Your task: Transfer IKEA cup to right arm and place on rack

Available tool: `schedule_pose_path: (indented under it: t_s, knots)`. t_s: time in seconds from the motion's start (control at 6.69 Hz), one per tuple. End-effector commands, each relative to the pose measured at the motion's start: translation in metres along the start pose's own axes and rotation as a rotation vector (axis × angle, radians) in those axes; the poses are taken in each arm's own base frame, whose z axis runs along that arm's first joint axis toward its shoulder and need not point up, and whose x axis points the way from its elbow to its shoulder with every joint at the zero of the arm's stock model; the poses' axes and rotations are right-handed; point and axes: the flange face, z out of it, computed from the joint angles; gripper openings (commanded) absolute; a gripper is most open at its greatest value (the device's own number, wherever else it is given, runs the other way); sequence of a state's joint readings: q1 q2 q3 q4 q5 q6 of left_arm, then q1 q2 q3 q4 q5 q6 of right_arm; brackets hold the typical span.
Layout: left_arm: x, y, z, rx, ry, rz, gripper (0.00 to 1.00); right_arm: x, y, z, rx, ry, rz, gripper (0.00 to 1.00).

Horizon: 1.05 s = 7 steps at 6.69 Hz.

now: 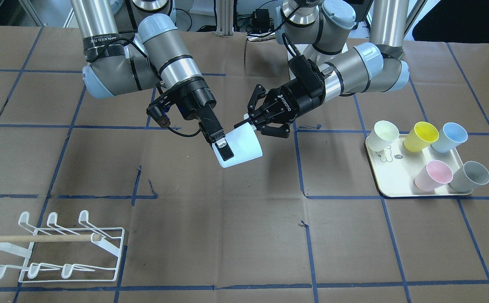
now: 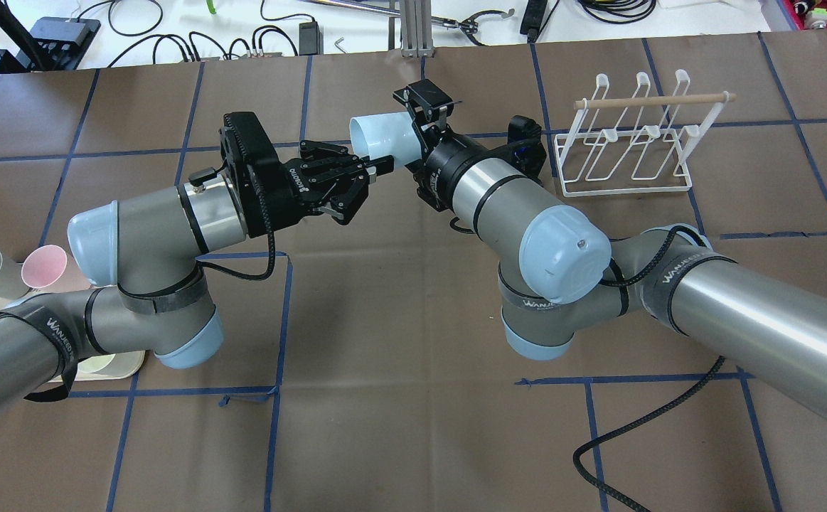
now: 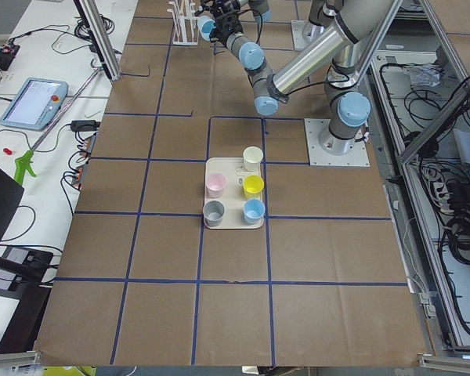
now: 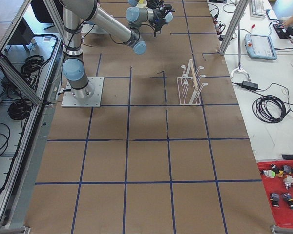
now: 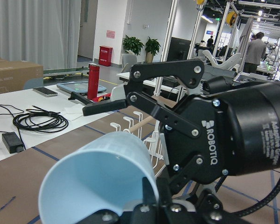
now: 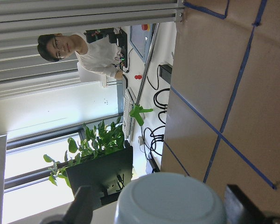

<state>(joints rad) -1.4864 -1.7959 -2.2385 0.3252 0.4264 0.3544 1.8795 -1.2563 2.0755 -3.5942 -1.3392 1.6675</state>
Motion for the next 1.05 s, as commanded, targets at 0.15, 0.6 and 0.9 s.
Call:
schedule_pose_path:
  t_s: [0.15,0.6,0.9]
  knots:
    - [0.0008,-0.0006,-0.0004,0.001,0.0,0.001,0.07,0.002,0.0035,0.0015,-0.008,0.004,-0.006,1.0]
    - [0.0011,-0.0022,-0.0009,0.002,-0.002,0.004,0.07,0.0007,0.0036,0.0017,-0.008,0.001,-0.004,0.78]
    - [0.001,-0.0022,-0.0009,0.001,-0.004,0.004,0.09,0.0007,0.0036,0.0017,-0.008,0.001,-0.004,0.62]
